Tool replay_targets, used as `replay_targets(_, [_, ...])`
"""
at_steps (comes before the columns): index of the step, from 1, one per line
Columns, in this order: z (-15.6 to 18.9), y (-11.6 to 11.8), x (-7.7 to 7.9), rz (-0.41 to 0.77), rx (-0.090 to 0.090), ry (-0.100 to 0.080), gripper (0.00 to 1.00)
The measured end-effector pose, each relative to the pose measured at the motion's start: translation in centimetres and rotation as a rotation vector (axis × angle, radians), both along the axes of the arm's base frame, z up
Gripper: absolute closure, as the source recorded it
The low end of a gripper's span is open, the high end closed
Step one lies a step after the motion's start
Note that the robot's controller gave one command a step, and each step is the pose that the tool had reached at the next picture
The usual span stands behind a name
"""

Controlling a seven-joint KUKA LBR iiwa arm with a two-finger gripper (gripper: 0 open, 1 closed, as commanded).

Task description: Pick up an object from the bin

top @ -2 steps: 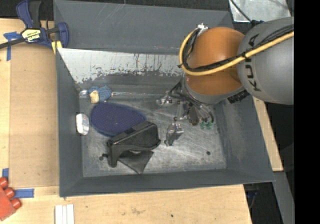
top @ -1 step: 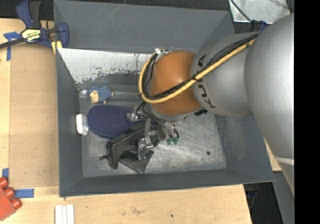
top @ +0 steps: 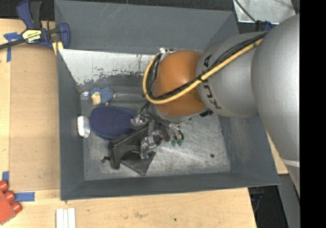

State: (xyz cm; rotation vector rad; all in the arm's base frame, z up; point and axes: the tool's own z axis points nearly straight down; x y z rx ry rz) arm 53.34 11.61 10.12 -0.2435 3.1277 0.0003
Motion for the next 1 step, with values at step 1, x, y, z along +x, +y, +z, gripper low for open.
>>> replay_targets(1, [14.00, -2.36, 3.69, 0.230, -0.002, -0.001, 1.00])
